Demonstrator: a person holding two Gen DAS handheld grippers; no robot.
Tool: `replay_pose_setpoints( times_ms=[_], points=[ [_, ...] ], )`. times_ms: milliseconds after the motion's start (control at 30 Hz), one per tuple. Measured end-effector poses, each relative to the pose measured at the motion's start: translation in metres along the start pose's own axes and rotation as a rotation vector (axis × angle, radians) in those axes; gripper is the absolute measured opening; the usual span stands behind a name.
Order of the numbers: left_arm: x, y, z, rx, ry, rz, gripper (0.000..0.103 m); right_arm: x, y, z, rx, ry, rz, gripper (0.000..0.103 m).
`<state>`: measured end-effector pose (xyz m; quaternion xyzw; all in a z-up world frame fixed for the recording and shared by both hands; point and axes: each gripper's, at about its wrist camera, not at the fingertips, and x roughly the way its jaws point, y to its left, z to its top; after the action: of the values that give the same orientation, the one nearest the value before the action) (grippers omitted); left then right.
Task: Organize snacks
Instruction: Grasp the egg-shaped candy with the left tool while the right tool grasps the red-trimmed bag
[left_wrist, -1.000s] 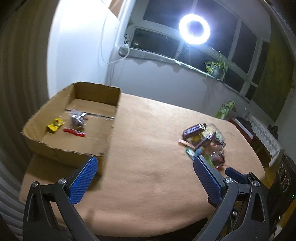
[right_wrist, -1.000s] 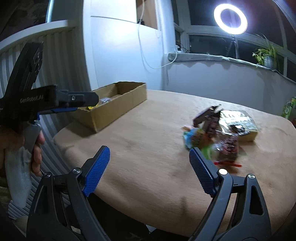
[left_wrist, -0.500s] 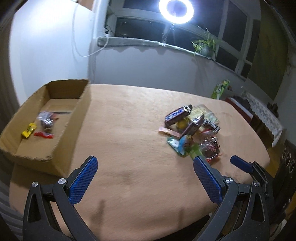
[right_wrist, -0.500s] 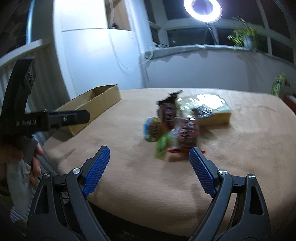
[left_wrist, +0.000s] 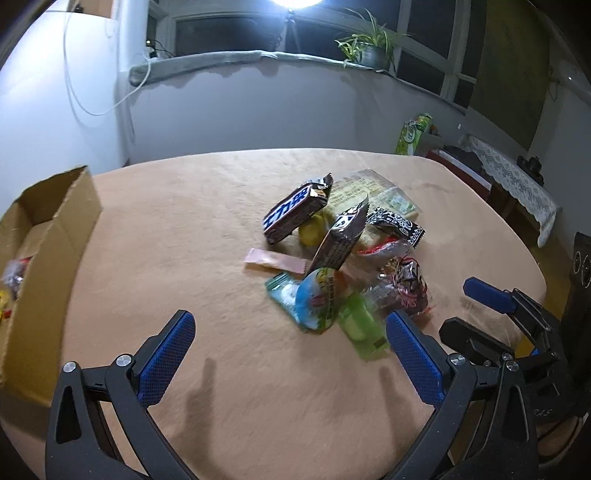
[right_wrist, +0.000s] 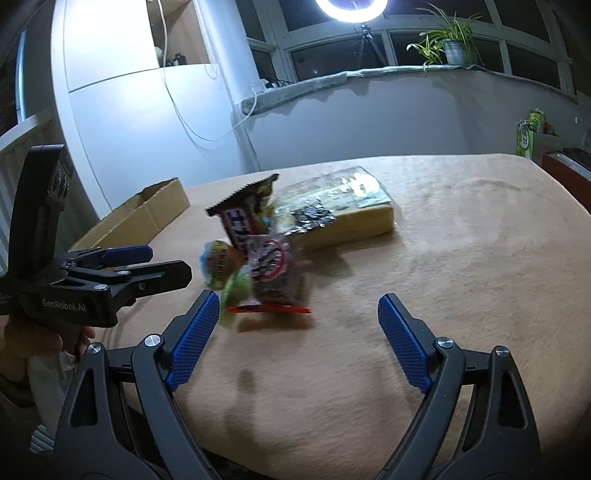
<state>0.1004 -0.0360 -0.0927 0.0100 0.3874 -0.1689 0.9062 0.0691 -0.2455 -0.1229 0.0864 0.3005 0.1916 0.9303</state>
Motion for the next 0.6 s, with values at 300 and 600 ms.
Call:
replay_pose_setpoints(
  times_ms=[300, 600],
  points=[
    [0.011, 0.003, 0.008, -0.003, -0.009, -0.056, 0.102, 0.016, 0.0, 0.008, -0.02, 0.023, 0.012, 0.089],
    [0.022, 0.002, 0.006, 0.007, 0.026, -0.07, 0.064, 0.034, 0.018, 0.012, -0.099, 0.047, 0.021, 0.045]
  ],
)
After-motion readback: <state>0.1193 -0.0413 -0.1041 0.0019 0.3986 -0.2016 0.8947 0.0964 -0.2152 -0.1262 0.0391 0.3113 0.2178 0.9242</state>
